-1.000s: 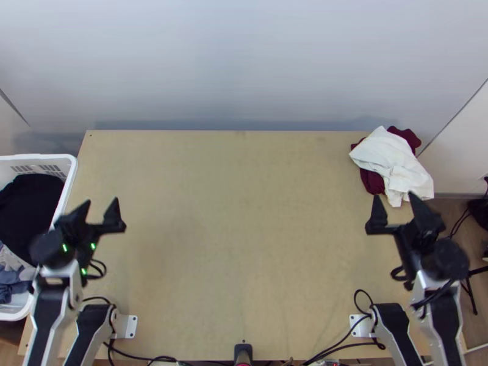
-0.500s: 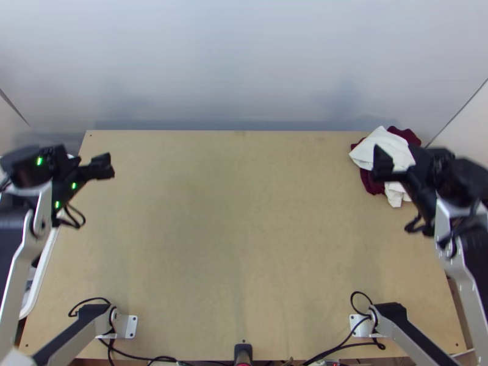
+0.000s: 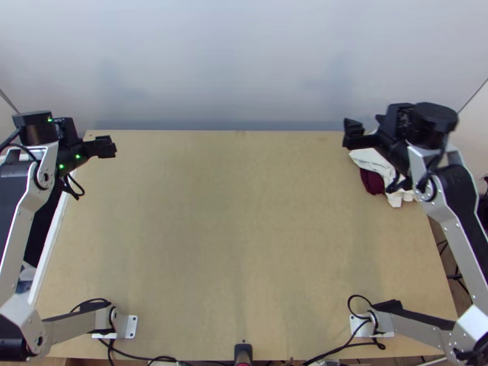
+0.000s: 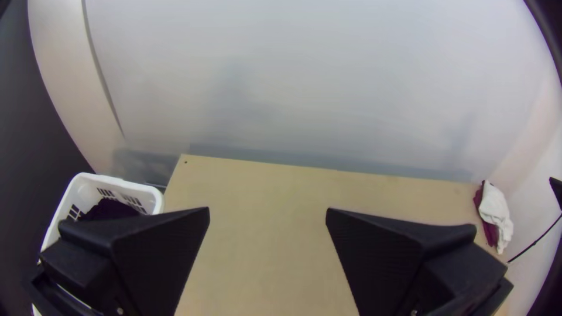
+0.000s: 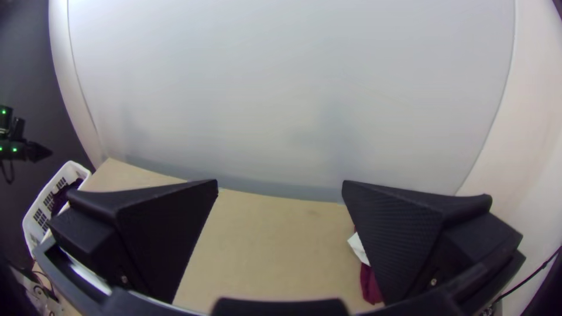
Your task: Fold the t-shirt
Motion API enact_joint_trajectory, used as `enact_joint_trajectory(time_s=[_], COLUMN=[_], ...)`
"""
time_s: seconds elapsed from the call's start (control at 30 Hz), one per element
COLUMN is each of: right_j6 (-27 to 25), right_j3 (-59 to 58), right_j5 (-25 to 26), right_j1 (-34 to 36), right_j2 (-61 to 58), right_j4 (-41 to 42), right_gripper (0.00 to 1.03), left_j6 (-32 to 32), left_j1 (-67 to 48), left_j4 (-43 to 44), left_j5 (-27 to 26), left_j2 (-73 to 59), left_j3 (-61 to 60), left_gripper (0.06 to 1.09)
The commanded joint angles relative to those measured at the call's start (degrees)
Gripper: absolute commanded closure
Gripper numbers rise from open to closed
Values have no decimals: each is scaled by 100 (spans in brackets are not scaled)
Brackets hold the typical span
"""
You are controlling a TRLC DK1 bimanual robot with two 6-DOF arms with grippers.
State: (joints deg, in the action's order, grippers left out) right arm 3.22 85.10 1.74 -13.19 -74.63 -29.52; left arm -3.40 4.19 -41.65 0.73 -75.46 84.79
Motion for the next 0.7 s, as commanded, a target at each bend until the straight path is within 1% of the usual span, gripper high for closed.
enact_joint_trajectory(time_s=[0.0,0.2,0.37,0.5,0.67], right_j6=[3,-138,-138,-191,-199], right_j3=[200,-90,-196,-319,-573], right_j5=[-24,-60,-60,-51,-51], right_j1=[-439,-702,-834,-905,-975], right_j2=[-386,-438,-421,-421,-403], right_j4=[-335,-458,-432,-423,-423], right_gripper=[4,4,4,4,4], left_j6=[270,639,1113,1368,1465], left_j1=[487,1858,3106,3853,4442], left_j4=[-221,-177,183,298,306], left_j5=[199,199,190,111,111], left_j2=[-197,-478,-997,-1709,-2772], left_j3=[160,178,257,767,1681], left_gripper=[12,12,12,12,12])
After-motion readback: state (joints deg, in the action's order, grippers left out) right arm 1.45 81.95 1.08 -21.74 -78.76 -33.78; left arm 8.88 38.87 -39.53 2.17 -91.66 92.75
